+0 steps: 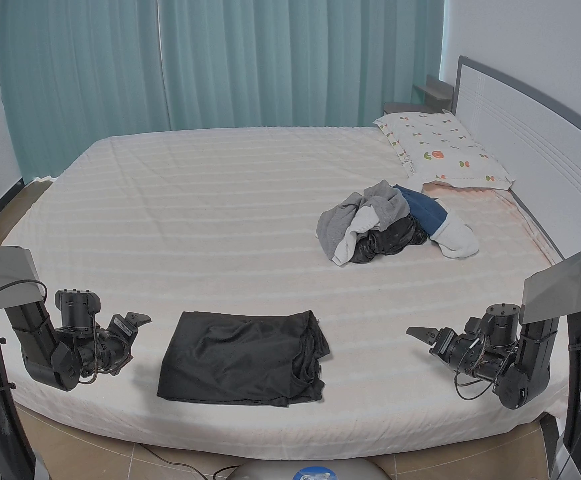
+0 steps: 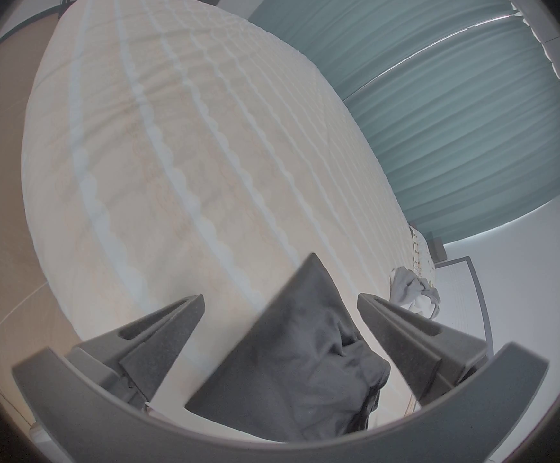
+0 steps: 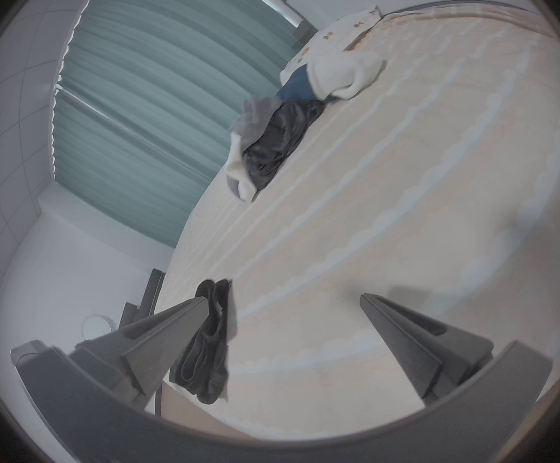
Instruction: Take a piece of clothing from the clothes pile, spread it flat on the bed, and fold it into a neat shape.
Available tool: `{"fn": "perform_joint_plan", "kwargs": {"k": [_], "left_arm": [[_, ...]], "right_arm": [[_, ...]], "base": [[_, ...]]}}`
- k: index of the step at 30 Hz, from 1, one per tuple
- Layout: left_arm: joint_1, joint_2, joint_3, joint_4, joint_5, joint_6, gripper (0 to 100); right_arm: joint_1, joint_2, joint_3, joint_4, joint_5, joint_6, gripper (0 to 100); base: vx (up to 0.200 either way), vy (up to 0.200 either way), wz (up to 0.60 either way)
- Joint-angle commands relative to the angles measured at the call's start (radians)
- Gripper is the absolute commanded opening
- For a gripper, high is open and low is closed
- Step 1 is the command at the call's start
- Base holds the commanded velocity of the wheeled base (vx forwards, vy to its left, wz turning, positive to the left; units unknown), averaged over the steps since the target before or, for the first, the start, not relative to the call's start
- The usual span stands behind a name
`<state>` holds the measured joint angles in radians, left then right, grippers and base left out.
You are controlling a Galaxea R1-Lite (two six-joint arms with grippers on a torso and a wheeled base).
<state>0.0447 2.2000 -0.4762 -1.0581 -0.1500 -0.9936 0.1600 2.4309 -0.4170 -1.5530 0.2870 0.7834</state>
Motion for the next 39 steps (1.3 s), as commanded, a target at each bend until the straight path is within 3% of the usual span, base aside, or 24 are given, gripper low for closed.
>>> {"fn": "perform_joint_plan", "kwargs": {"k": [1, 8, 14, 16, 18, 23, 28, 39], "left_arm": [[0.001, 0.010, -0.001, 0.000, 0.000, 0.000, 100], [0.000, 0.014, -0.005, 0.000, 0.000, 0.000, 100], [0.000, 0.012, -0.007, 0.000, 0.000, -0.002, 100], [0.001, 0.014, -0.009, 0.000, 0.000, -0.002, 100], [0.000, 0.014, -0.010, 0.000, 0.000, -0.002, 100], [0.000, 0.014, -0.010, 0.000, 0.000, -0.002, 100], [0.000, 0.014, -0.015, 0.000, 0.000, -0.003, 100], [-0.006, 0.012, -0.016, 0.000, 0.000, -0.014, 100]], "right_arm": [[0.029, -0.012, 0.014, -0.004, -0.008, -0.001, 100], [0.070, -0.019, 0.017, 0.002, -0.039, -0.006, 100], [0.130, -0.024, 0.014, -0.006, -0.121, -0.015, 100], [0.185, -0.039, 0.024, -0.004, -0.144, -0.016, 100], [0.211, -0.046, 0.052, -0.006, -0.146, -0.038, 100], [0.253, -0.032, 0.087, -0.006, -0.155, -0.182, 100], [0.265, -0.001, 0.084, -0.006, -0.201, -0.224, 100], [0.257, 0.070, 0.038, 0.005, -0.197, -0.282, 100]], "base": [[0.000, 0.200, 0.00], [0.000, 0.200, 0.00], [0.000, 0.200, 0.00], [0.000, 0.200, 0.00], [0.000, 0.000, 0.00], [0.000, 0.000, 0.00], [0.000, 0.000, 0.00], [0.000, 0.000, 0.00]]}}
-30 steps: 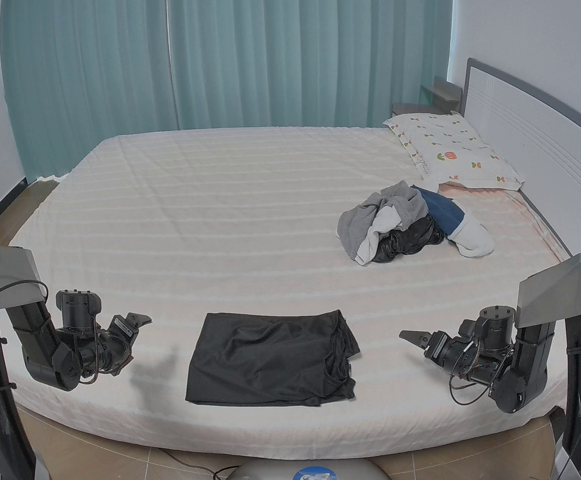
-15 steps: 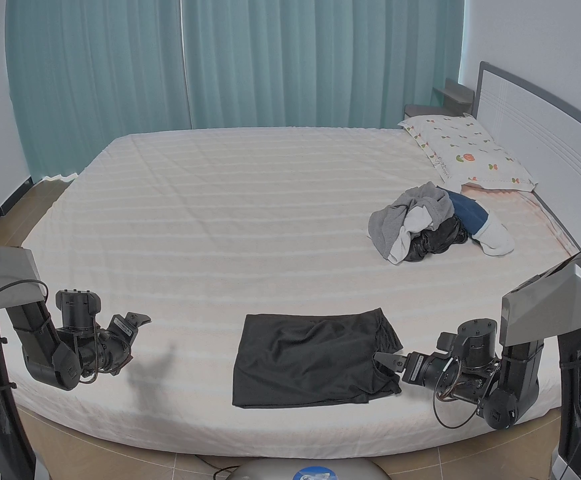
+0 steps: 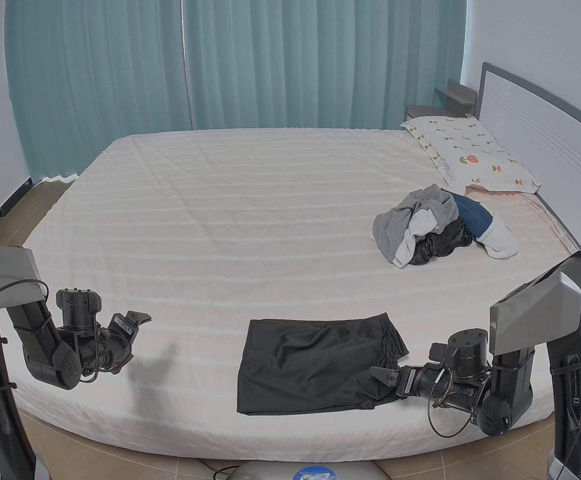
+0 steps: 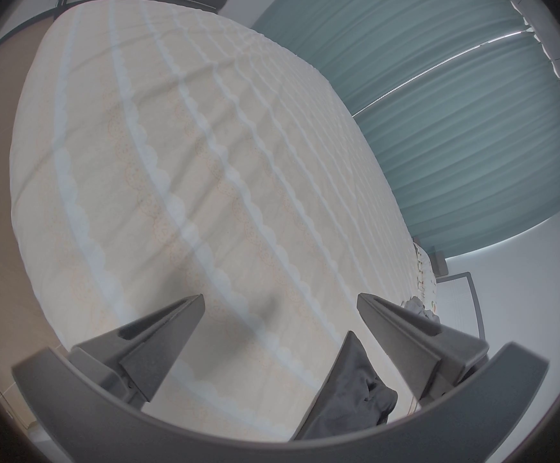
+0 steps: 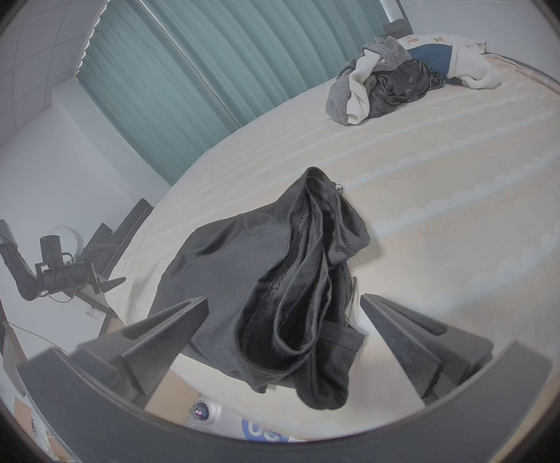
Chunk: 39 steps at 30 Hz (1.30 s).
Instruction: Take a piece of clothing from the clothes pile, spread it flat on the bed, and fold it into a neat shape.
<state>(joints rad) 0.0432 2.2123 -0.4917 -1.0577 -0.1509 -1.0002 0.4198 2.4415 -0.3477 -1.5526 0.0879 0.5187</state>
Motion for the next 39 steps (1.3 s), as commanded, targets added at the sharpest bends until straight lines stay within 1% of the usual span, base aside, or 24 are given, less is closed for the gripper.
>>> {"fn": "perform_joint_plan", "kwargs": {"k": [1, 2, 7, 11, 18, 19, 22, 26, 27, 29, 31, 33, 34, 37, 39], "left_arm": [[-0.005, 0.000, -0.001, -0.001, 0.001, -0.009, 100], [-0.005, 0.000, -0.005, -0.001, 0.001, -0.012, 100], [-0.003, 0.000, -0.002, -0.001, 0.004, -0.012, 100], [-0.003, 0.000, -0.001, -0.001, 0.004, -0.011, 100], [-0.003, 0.000, 0.002, -0.001, 0.004, -0.011, 100], [-0.003, 0.000, -0.001, -0.001, 0.004, -0.012, 100], [-0.003, 0.000, -0.001, -0.001, 0.004, -0.012, 100], [-0.003, 0.000, -0.001, -0.001, 0.005, -0.011, 100], [-0.003, 0.000, -0.002, -0.001, 0.007, -0.012, 100], [-0.003, 0.001, -0.004, -0.001, 0.016, -0.015, 100], [-0.003, -0.002, -0.004, -0.001, 0.016, -0.035, 100], [-0.003, -0.005, -0.007, -0.001, 0.017, -0.052, 100], [-0.003, -0.006, -0.005, -0.001, 0.017, -0.054, 100], [-0.003, -0.008, -0.005, -0.002, 0.016, -0.055, 100], [-0.003, -0.002, -0.002, -0.015, 0.017, -0.049, 100]], "right_arm": [[-0.003, 0.062, -0.033, 0.005, 0.003, -0.017, 100], [-0.003, 0.093, -0.050, 0.002, -0.005, -0.037, 0], [-0.015, 0.059, -0.022, -0.008, -0.023, -0.043, 0], [-0.016, 0.021, 0.035, -0.008, -0.022, -0.046, 0], [-0.030, 0.011, 0.064, -0.008, -0.019, -0.051, 0], [-0.049, 0.008, 0.076, -0.008, -0.005, -0.051, 0], [-0.050, 0.019, 0.070, -0.008, 0.003, -0.051, 0], [-0.050, 0.022, 0.078, -0.008, 0.030, -0.051, 0], [-0.050, 0.017, 0.081, -0.008, 0.035, -0.049, 100], [-0.059, -0.016, 0.081, -0.008, 0.035, -0.049, 100], [-0.085, -0.101, 0.079, -0.001, 0.039, -0.051, 100], [-0.107, -0.153, 0.065, 0.016, 0.056, -0.046, 100], [-0.124, -0.154, 0.052, 0.019, 0.070, -0.043, 100], [-0.144, -0.131, 0.012, 0.022, 0.078, -0.034, 100], [-0.164, -0.041, -0.050, 0.003, 0.089, 0.001, 100]], "base": [[0.000, 0.000, 0.00], [0.000, 0.000, 0.00], [0.000, 0.000, 0.00], [0.000, 0.000, 0.00], [0.000, 0.000, 0.00], [0.000, 0.000, 0.00], [0.000, 0.000, 0.00], [0.000, 0.000, 0.00], [0.000, 0.000, 0.00], [0.000, 0.000, 0.00], [0.000, 0.000, 0.00], [0.000, 0.000, 0.00], [0.000, 0.000, 0.00], [0.000, 0.000, 0.00], [0.200, 0.000, 0.00]]}}
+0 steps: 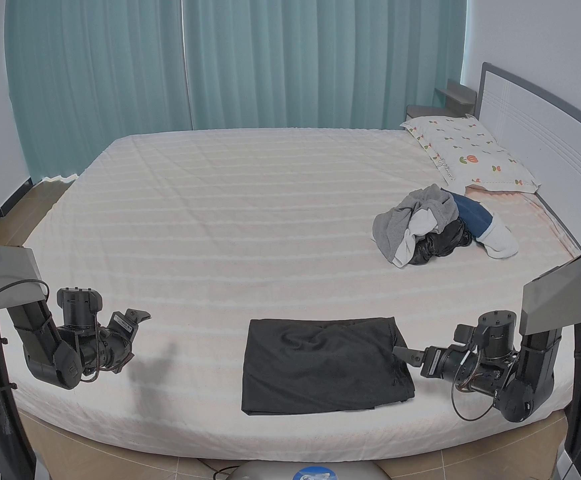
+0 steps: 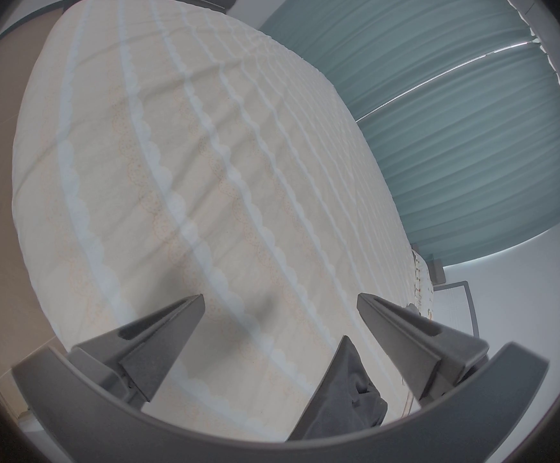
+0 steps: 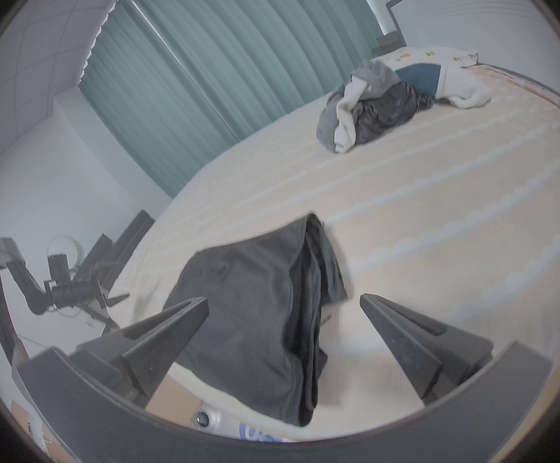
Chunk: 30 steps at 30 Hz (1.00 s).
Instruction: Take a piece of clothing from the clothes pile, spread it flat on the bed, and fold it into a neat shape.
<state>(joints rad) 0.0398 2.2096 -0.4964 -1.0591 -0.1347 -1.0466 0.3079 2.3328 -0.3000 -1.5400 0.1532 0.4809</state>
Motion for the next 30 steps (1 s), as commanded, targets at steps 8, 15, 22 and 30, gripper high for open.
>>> {"fn": "perform_joint_plan", "kwargs": {"k": [8, 15, 22, 30], "left_arm": [[-0.001, 0.005, 0.013, -0.038, 0.004, 0.000, 100], [-0.003, 0.010, 0.013, -0.039, 0.004, 0.002, 100], [-0.003, 0.010, 0.013, -0.039, 0.004, 0.003, 100], [-0.003, 0.010, 0.012, -0.039, 0.003, 0.003, 100]], "right_arm": [[-0.055, 0.200, -0.243, 0.014, 0.048, 0.093, 100], [-0.036, 0.201, -0.353, 0.123, 0.049, 0.094, 100], [-0.030, 0.201, -0.421, 0.198, 0.048, 0.094, 100], [-0.055, 0.200, -0.426, 0.195, 0.043, 0.119, 0]], "base": [[0.100, 0.000, 0.00], [0.000, 0.000, 0.00], [0.000, 0.000, 0.00], [0.000, 0.000, 0.00]]}}
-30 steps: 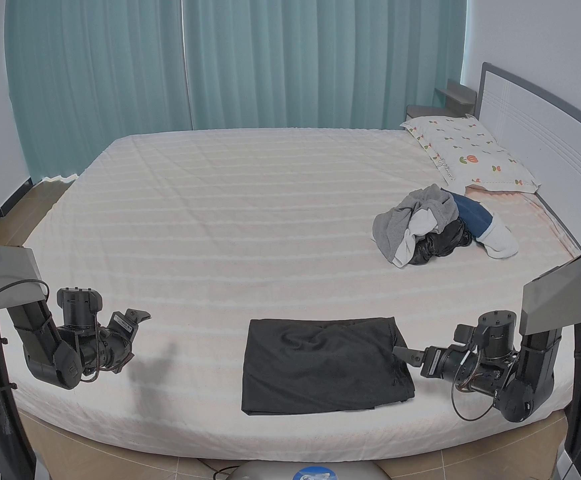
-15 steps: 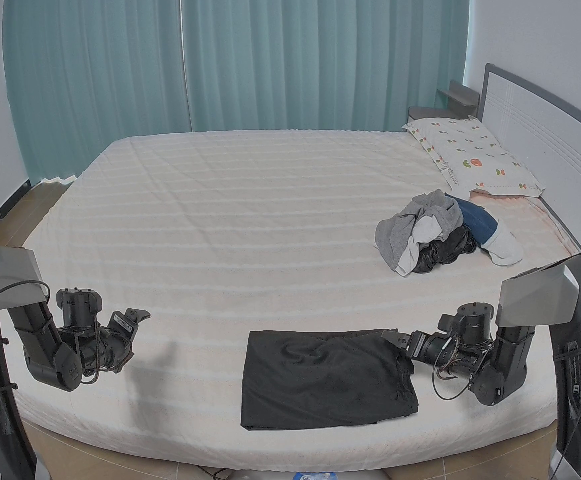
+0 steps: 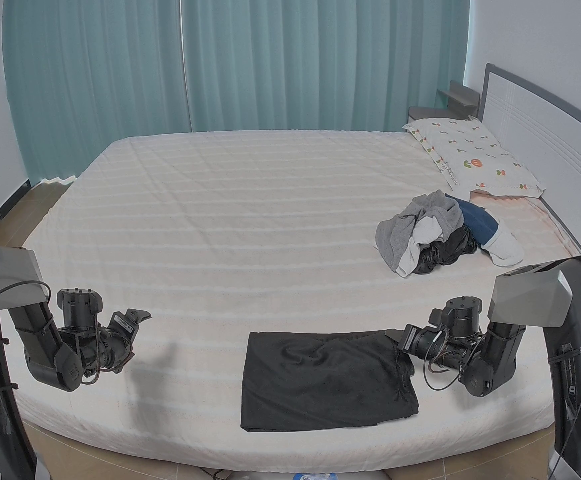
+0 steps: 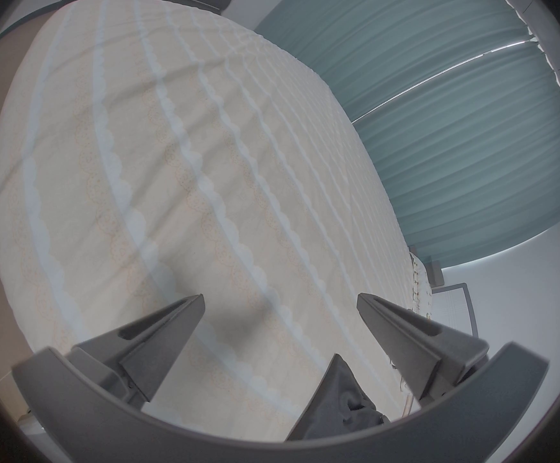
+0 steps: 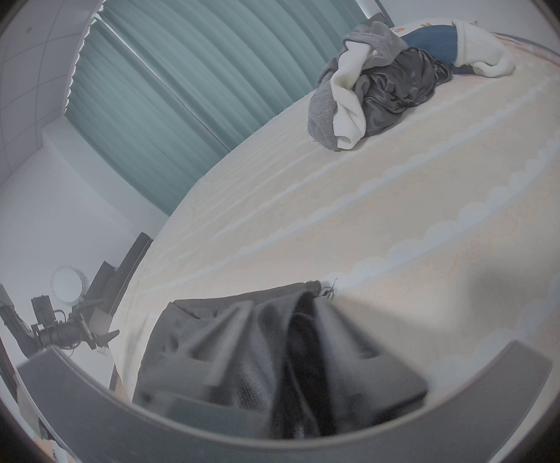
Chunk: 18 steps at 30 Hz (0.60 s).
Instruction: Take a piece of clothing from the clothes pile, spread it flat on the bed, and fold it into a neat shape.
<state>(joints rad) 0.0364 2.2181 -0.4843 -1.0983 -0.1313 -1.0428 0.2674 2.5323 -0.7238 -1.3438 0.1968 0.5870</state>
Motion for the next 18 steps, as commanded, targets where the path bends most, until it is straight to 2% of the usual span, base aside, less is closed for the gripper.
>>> {"fn": "perform_joint_plan", "kwargs": {"k": [1, 6, 17, 18], "left_arm": [[0.000, 0.002, 0.000, 0.000, -0.001, 0.000, 100], [-0.003, 0.003, 0.001, 0.000, 0.001, 0.000, 100], [-0.006, 0.008, 0.001, 0.000, 0.001, 0.003, 100], [-0.006, 0.008, 0.001, 0.000, 0.001, 0.003, 100]], "right_arm": [[-0.020, -0.001, -0.002, -0.003, -0.002, 0.030, 0], [-0.060, -0.001, 0.000, -0.008, 0.000, 0.059, 0], [-0.065, 0.000, 0.004, -0.006, 0.007, 0.065, 0], [-0.065, 0.000, 0.003, -0.005, 0.007, 0.065, 100]], "base": [[0.000, 0.000, 0.00], [0.000, 0.000, 0.00], [0.000, 0.000, 0.00], [0.000, 0.000, 0.00]]}}
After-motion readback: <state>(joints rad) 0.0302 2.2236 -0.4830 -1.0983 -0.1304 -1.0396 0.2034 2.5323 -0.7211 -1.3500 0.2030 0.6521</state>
